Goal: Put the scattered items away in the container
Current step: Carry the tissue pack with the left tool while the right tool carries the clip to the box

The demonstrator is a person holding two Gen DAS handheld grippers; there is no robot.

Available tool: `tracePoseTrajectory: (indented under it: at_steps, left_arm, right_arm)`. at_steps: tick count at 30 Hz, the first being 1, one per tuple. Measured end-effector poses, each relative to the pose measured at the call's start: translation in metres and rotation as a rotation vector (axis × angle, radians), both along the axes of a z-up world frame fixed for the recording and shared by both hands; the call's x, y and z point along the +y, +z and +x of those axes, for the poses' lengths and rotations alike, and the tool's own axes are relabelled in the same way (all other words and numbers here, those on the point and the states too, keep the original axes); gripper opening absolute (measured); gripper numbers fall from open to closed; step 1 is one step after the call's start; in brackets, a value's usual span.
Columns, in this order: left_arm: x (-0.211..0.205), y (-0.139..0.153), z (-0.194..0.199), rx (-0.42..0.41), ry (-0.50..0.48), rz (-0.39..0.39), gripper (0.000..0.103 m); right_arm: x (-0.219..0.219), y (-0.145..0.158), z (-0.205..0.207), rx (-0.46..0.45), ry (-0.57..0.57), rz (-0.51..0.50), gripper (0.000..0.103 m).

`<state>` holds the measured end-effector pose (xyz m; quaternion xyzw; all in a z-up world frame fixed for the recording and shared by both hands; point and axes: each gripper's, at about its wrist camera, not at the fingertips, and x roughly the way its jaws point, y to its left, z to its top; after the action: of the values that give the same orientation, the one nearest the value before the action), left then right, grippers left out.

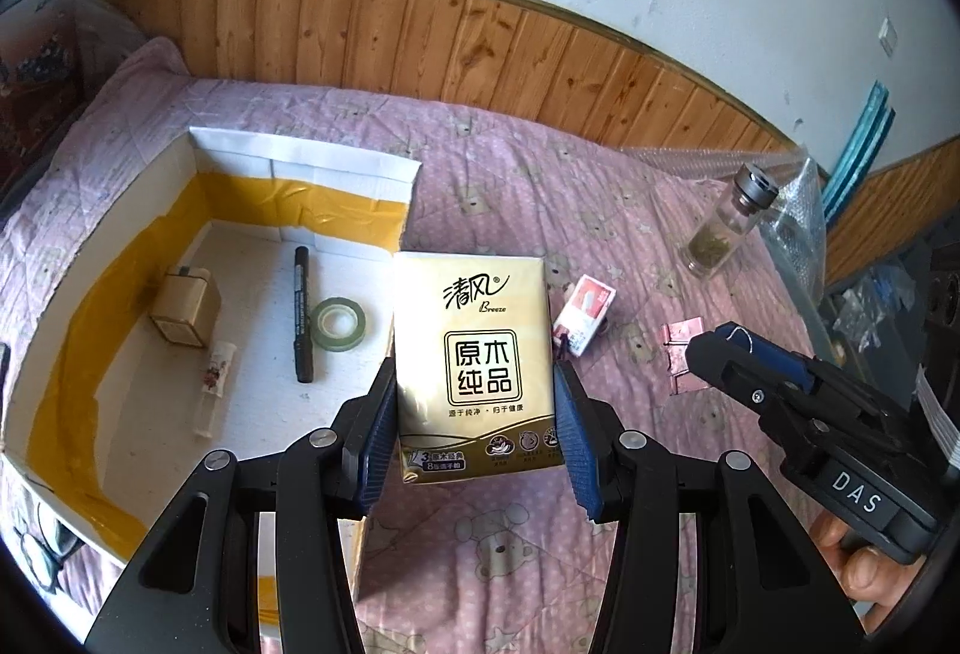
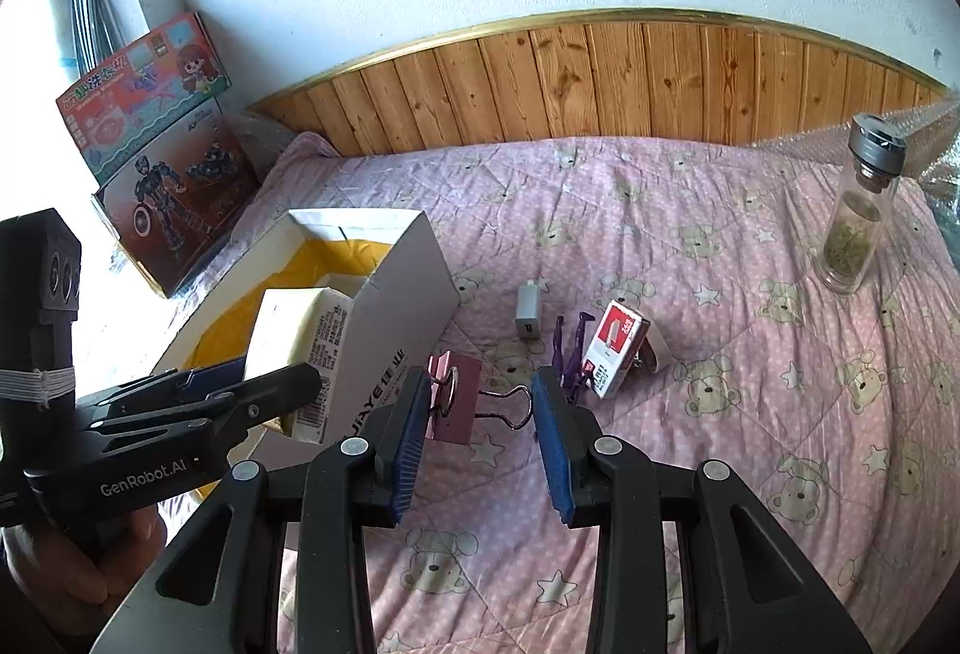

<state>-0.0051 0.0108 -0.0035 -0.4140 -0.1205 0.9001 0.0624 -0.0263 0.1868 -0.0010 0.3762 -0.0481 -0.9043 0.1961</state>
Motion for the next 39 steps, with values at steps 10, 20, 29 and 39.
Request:
tracePoseTrajectory:
  at_steps: [10,20,29,39]
  left_arm:
    - [-0.033,0.013,0.024,0.037,0.069,0.031,0.050]
    - [-0.070,0.017,0.041,0.052,0.132,0.064,0.050]
    - [-0.092,0.017,0.050,0.057,0.152,0.088,0.050]
    - [-0.117,0.011,0.050,0.047,0.172,0.118,0.050]
  right_arm:
    - [-0.023,0.021,0.019,0.075,0.041,-0.012,0.036]
    - [-0.055,0.036,0.035,0.121,0.096,-0.009,0.036]
    - [-0.078,0.035,0.038,0.128,0.127,0.006,0.036]
    - [-0.111,0.031,0.042,0.143,0.176,0.039,0.036]
